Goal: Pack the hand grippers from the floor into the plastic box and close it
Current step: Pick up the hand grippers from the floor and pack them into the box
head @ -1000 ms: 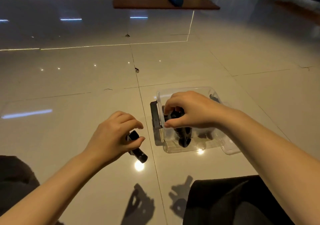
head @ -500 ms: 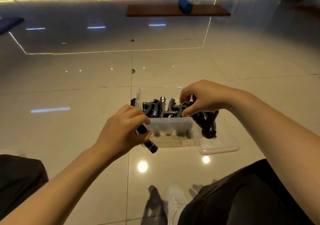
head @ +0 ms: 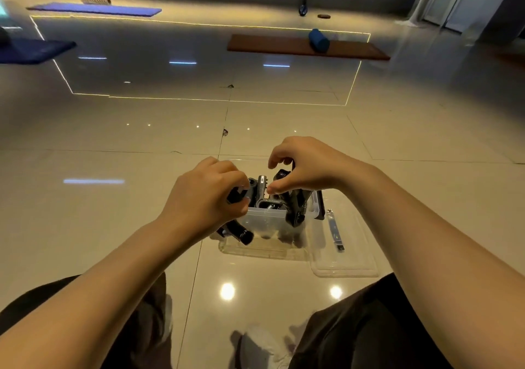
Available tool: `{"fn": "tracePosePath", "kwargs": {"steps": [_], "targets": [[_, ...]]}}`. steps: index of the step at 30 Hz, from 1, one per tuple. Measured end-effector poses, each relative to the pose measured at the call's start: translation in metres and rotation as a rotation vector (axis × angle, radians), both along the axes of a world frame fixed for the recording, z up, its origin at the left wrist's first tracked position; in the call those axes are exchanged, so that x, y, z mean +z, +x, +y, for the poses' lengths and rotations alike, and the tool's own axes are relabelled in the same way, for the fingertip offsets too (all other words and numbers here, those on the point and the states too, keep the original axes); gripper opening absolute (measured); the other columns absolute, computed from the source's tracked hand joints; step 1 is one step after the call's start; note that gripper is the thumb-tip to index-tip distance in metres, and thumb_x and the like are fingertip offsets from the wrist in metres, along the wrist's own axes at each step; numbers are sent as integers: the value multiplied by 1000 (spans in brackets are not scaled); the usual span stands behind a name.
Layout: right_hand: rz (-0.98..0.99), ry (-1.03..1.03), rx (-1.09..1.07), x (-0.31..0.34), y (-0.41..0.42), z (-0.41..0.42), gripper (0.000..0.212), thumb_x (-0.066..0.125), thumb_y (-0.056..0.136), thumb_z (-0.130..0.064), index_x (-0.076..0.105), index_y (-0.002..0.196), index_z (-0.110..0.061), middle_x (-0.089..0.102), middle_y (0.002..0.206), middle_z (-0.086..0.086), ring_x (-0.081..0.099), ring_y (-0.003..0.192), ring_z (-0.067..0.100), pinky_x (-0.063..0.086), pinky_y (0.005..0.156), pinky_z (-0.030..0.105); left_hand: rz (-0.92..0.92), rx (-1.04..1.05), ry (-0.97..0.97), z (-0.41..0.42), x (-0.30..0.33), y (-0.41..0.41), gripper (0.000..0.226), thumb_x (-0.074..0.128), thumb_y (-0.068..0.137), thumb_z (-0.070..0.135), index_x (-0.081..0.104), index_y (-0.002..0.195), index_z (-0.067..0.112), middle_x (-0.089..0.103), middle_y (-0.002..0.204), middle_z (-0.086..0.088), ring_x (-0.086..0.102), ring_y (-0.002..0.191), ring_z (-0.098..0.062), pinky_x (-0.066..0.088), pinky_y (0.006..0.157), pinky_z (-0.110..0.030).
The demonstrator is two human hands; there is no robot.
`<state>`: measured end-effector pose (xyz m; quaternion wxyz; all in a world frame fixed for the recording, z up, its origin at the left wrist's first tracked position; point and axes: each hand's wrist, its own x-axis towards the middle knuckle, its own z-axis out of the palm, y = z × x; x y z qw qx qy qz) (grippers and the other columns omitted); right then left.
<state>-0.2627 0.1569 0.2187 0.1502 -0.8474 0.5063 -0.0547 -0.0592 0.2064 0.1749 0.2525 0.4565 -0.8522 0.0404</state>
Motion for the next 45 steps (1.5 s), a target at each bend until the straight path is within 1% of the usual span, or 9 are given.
{"fn": "tracePosePath", "kwargs": {"steps": [3, 6, 11, 16, 20, 25, 29, 35, 45], "targets": [[-30, -4, -52, -6, -5, -5, 47, 75, 73, -44, 59, 113, -26, 46, 119, -4, 44, 111, 15, 38, 86, 26, -49, -23, -31, -5, 11, -14, 18, 73, 73, 28, 68, 89, 21, 65, 88, 3, 55, 82, -21, 51, 54, -37], [-102, 14, -116, -7, -11, -6, 64, 81, 66, -39, 52, 122, -28, 39, 132, -2, 40, 119, 16, 38, 93, 28, -29, -16, -23, -10, 16, -26, 19, 72, 74, 29, 67, 92, 24, 65, 91, 5, 54, 85, -18, 50, 57, -34], [-124, 57, -138, -6, -17, -2, 82, 84, 62, -38, 40, 132, -32, 38, 136, -3, 40, 121, 16, 40, 97, 31, -54, 24, 71, -17, 17, -28, 23, 66, 80, 35, 64, 102, 26, 62, 100, 9, 49, 91, -14, 50, 65, -34], [-77, -11, -101, 6, -13, 13, 79, 81, 66, -34, 39, 133, -34, 34, 137, -7, 37, 120, 13, 40, 95, 27, -65, 55, 27, -26, 27, -21, 25, 64, 81, 37, 63, 105, 29, 61, 103, 12, 49, 94, -12, 42, 64, -26], [-41, -55, -41, 16, -17, 5, 76, 80, 67, -32, 40, 131, -32, 32, 136, -9, 34, 112, 7, 37, 90, 21, -104, 78, 214, -55, 11, -14, 24, 65, 81, 42, 62, 101, 29, 60, 99, 12, 49, 96, -11, 49, 75, -31], [-55, -3, -71, -42, -44, -23, 70, 78, 67, -28, 44, 128, -31, 33, 129, -11, 39, 111, 7, 37, 85, 16, -284, 24, 271, -86, -12, -10, 21, 61, 83, 36, 63, 102, 26, 59, 102, 10, 48, 97, -12, 48, 75, -28], [74, 37, -33, -77, -56, -71, 72, 77, 67, -27, 42, 129, -30, 31, 134, -7, 32, 112, 6, 34, 88, 17, -225, -121, 143, -102, -12, -29, 22, 58, 85, 34, 63, 105, 28, 62, 102, 9, 52, 95, -15, 50, 76, -34], [297, 5, 138, -103, -46, -93, 76, 76, 68, -32, 38, 133, -24, 29, 136, -3, 30, 121, 13, 38, 93, 20, -128, -129, 292, -137, -20, -41, 16, 59, 85, 34, 63, 101, 30, 57, 94, 14, 45, 88, -7, 44, 72, -27], [653, -74, 438, -133, -63, -140, 73, 76, 70, -19, 37, 133, -15, 37, 129, 9, 39, 110, 21, 46, 89, 35, -230, -65, 267, -188, -46, -26, 20, 58, 87, 37, 63, 103, 27, 61, 101, 11, 47, 90, -8, 43, 71, -22]]}}
